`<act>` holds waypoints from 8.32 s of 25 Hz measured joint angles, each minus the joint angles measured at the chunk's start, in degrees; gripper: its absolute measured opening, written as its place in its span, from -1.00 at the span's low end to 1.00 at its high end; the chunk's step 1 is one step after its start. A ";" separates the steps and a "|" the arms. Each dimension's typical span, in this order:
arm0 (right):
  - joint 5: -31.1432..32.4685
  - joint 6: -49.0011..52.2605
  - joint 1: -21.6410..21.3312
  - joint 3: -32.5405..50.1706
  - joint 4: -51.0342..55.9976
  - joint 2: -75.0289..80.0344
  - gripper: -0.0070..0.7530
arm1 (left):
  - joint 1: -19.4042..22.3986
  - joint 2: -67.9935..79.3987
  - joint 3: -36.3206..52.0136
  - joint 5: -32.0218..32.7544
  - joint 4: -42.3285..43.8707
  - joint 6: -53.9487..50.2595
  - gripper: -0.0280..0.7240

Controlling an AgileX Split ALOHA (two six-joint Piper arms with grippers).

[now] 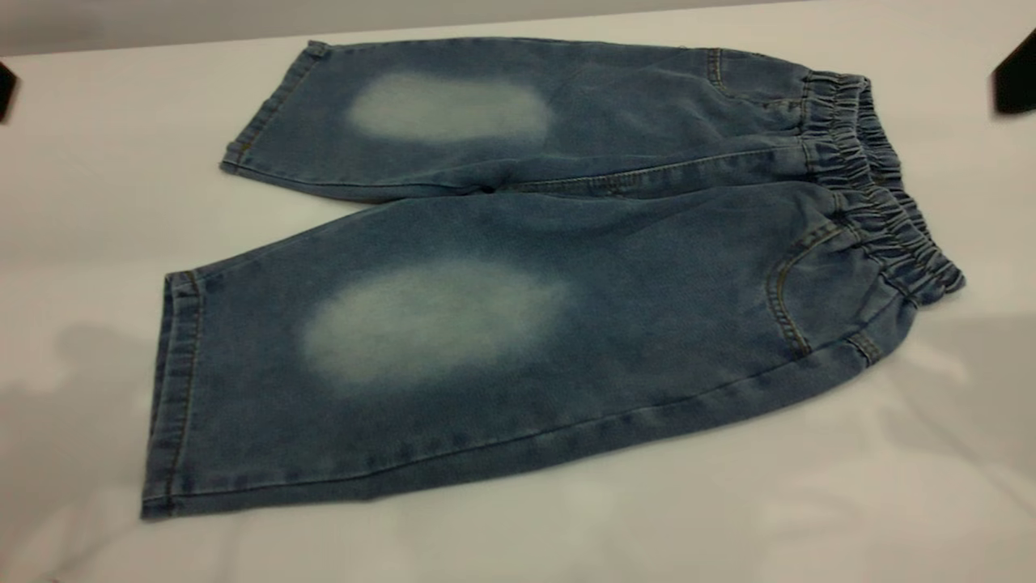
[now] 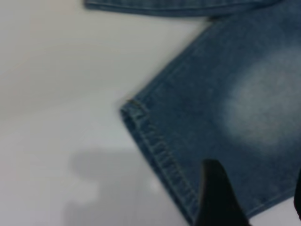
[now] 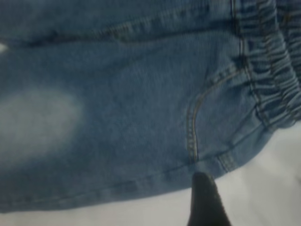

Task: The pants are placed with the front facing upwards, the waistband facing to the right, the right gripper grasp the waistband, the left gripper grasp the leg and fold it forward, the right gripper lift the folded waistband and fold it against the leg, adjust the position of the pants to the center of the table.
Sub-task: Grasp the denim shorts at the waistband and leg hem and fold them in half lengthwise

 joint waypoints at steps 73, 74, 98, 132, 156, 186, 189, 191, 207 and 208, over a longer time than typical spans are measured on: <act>9.80 -51.37 -20.15 -16.60 43.52 51.19 -0.06 | -13.21 14.74 0.23 -16.82 -9.13 18.23 0.06; 9.68 -52.54 -20.15 -16.60 44.65 51.24 -0.06 | -13.21 14.74 0.23 -16.82 -9.13 18.23 0.06; 15.16 -59.89 -20.11 -16.55 49.98 51.36 -0.73 | -13.21 19.52 0.36 -8.70 -7.14 18.20 0.06; 15.98 -60.40 -20.11 -16.55 53.99 51.25 -0.88 | -19.20 34.42 11.35 -23.70 8.82 17.72 0.06; 17.32 -60.40 -20.11 -16.55 53.99 51.25 -0.87 | -22.79 38.78 11.13 -28.92 8.68 16.21 -0.30; 29.23 -59.30 -20.11 -16.55 53.37 51.14 -0.86 | -22.73 26.93 11.13 -33.91 8.97 14.97 -0.69; 30.18 -58.53 -20.11 -16.44 51.95 50.91 -0.86 | -22.73 22.51 11.13 -33.71 9.02 14.97 -0.69; 29.86 -58.23 -20.11 -15.60 51.79 49.99 -0.86 | -22.73 19.79 11.13 -33.47 9.02 14.97 -0.69; 16.61 -53.19 -19.97 -4.09 51.71 29.17 -0.86 | -21.50 9.49 11.07 -35.09 9.08 15.00 -0.69; 17.18 -53.19 -19.97 -3.12 51.66 27.88 -0.86 | -21.50 9.07 11.07 -35.37 9.08 15.00 -0.69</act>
